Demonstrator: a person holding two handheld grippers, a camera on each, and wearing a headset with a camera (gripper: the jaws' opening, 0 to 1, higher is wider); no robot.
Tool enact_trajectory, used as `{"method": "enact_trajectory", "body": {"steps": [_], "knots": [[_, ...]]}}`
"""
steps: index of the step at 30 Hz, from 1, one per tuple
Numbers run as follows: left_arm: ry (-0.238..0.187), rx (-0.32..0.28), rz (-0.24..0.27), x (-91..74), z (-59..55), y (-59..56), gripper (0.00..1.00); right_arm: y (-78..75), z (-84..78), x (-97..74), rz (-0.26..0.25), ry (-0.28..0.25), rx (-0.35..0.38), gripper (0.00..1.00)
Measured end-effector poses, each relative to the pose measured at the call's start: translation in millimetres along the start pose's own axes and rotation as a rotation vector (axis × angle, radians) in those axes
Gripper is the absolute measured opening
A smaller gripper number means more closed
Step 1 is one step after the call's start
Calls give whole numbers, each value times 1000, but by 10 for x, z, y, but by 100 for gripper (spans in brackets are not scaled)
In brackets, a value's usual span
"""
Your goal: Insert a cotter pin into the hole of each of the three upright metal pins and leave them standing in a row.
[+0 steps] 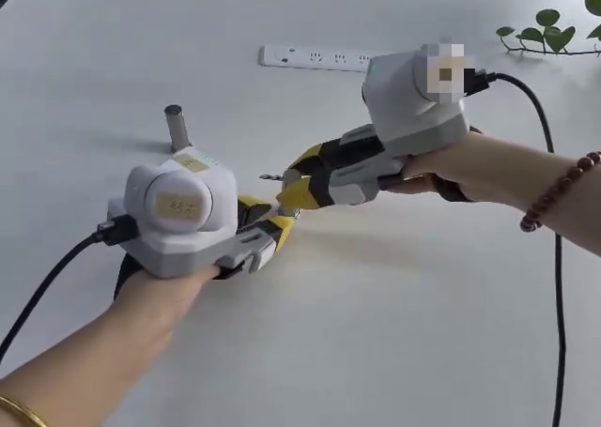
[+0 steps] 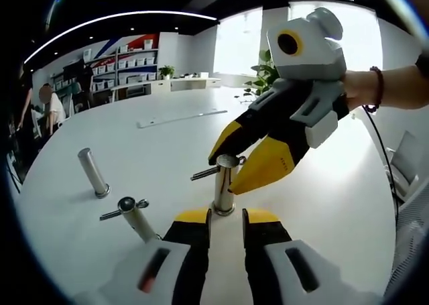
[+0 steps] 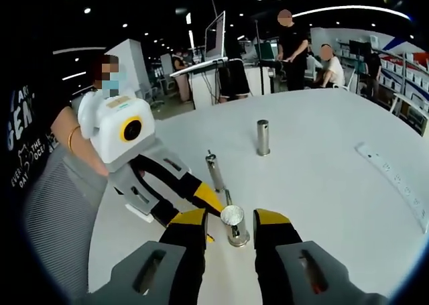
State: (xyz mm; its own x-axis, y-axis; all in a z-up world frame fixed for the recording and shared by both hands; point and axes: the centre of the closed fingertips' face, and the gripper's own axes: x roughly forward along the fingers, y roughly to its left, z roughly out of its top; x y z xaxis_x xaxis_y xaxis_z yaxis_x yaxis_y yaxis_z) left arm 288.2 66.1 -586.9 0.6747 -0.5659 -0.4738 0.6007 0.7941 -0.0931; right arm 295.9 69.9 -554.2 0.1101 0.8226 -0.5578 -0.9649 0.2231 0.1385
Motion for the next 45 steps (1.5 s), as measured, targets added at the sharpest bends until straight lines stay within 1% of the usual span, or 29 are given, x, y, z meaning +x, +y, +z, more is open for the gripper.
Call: {"method": "enact_trajectory", "body": {"steps": [1,2,4,6,8,9,10,13,16,19,20,21,22,24,25,27,29,32,34,36,38,40,43,44,45], "knots": [[-3,-1,-2,-10,3,1,19,18,48,-12,6,-22,24,25],[-10,0,-7,-25,15,-8,20,-2,58,-19,2,-25,23,25],[-13,4,-11,-52,26,-20,22,-7,142,-40,-7,-42,18,26],[-17,11,-14,-101,39,-35,23,5,250,-60,-10,-70,25,28],[-21,15,-16,-147,48,-41,24,9,310,-65,-11,-78,20,29],[-23,16,-21,-196,52,-49,25,18,352,-64,-15,-81,9,30],[-23,16,-21,-209,52,-50,26,17,381,-54,-19,-80,1,30],[-29,10,-22,-333,51,-46,29,23,489,-11,-30,-93,-8,30],[-35,13,-17,-477,46,-26,32,-8,571,58,-57,-99,-18,31],[-41,14,-13,-604,47,3,34,-43,660,113,-75,-115,-5,32],[-42,13,-13,-621,47,8,36,-49,678,121,-76,-119,1,32],[-44,12,-12,-686,48,24,37,-82,749,158,-84,-139,47,32],[-44,12,-12,-699,48,28,38,-86,763,165,-85,-142,48,32],[-41,7,-5,-772,43,54,40,-126,827,211,-105,-146,45,31],[-46,4,0,-816,48,69,42,-138,862,245,-111,-145,36,31],[-51,-2,8,-870,58,88,43,-162,920,304,-119,-152,48,31],[-62,-22,17,-914,76,109,45,-170,965,376,-116,-164,89,30],[-68,-23,25,-957,81,118,48,-206,987,467,-133,-161,89,30],[-72,-25,31,-988,74,144,49,-269,987,550,-151,-152,87,30],[-82,-38,38,-1038,81,164,50,-321,1023,621,-161,-161,101,30],[-97,-49,38,-1081,95,165,52,-314,1044,667,-167,-165,107,30],[-102,-56,41,-1118,95,170,54,-412,1053,743,-181,-162,90,28],[-106,-60,55,-1158,84,189,57,-454,1064,848,-196,-169,63,22],[-101,-54,69,-1175,71,204,57,-460,1061,880,-195,-166,65,21],[-96,-51,78,-1187,61,212,58,-490,1027,944,-194,-153,70,22]]}}
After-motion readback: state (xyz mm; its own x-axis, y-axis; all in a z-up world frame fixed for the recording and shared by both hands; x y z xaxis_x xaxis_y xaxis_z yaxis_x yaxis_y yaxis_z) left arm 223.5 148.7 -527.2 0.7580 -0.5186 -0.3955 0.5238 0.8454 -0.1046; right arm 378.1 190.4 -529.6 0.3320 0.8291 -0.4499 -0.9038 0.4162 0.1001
